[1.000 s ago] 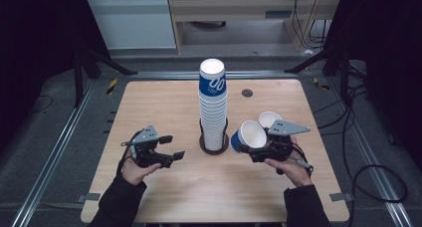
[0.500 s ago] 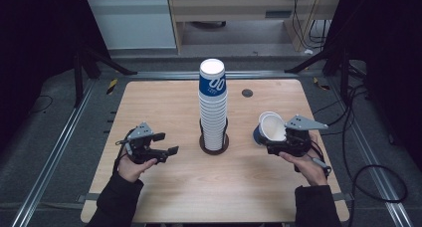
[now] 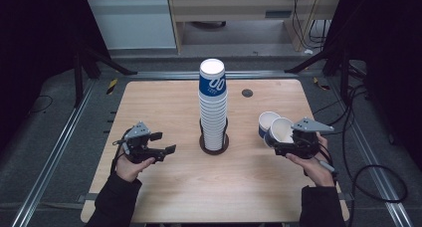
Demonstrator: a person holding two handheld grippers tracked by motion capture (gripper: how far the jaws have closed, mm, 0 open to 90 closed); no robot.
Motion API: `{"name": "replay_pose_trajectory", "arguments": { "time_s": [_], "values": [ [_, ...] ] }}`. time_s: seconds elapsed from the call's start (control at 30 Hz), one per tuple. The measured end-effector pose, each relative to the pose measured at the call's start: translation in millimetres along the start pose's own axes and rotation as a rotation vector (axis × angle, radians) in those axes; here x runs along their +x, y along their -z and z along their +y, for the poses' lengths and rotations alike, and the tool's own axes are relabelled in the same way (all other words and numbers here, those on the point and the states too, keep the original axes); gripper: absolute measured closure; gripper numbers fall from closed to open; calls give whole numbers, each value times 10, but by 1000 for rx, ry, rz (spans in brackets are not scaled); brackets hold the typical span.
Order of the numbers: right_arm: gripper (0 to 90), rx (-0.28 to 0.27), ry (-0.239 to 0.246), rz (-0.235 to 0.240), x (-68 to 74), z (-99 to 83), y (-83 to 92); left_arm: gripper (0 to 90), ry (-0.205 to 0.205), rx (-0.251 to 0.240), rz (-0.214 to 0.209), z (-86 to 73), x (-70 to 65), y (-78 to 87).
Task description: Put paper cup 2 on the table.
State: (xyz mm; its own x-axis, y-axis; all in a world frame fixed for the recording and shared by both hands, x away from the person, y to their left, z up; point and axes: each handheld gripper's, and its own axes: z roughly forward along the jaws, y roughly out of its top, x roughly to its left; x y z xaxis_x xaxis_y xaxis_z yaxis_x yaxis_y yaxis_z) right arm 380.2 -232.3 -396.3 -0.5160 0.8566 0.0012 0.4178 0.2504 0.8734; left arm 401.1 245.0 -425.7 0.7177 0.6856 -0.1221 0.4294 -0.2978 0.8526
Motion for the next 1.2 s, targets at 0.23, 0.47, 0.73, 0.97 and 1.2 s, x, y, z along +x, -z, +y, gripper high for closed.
{"name": "replay_pose_trajectory", "arguments": {
  "time_s": [0.23,0.47,0.73,0.97,1.2],
  "values": [
    [189,64,-4,-56,-101,-137,-30,202,1,-10,5,12,12,29],
    [189,123,-31,-112,-238,-264,-135,201,-1,14,0,-6,13,-15],
    [184,197,-51,-181,-375,-404,-289,200,2,32,4,-26,22,-48],
    [181,224,-91,-188,-464,-498,-343,200,2,39,8,-33,34,-57],
    [173,241,-92,-191,-479,-527,-381,199,1,49,8,-45,38,-74]
  ]
}}
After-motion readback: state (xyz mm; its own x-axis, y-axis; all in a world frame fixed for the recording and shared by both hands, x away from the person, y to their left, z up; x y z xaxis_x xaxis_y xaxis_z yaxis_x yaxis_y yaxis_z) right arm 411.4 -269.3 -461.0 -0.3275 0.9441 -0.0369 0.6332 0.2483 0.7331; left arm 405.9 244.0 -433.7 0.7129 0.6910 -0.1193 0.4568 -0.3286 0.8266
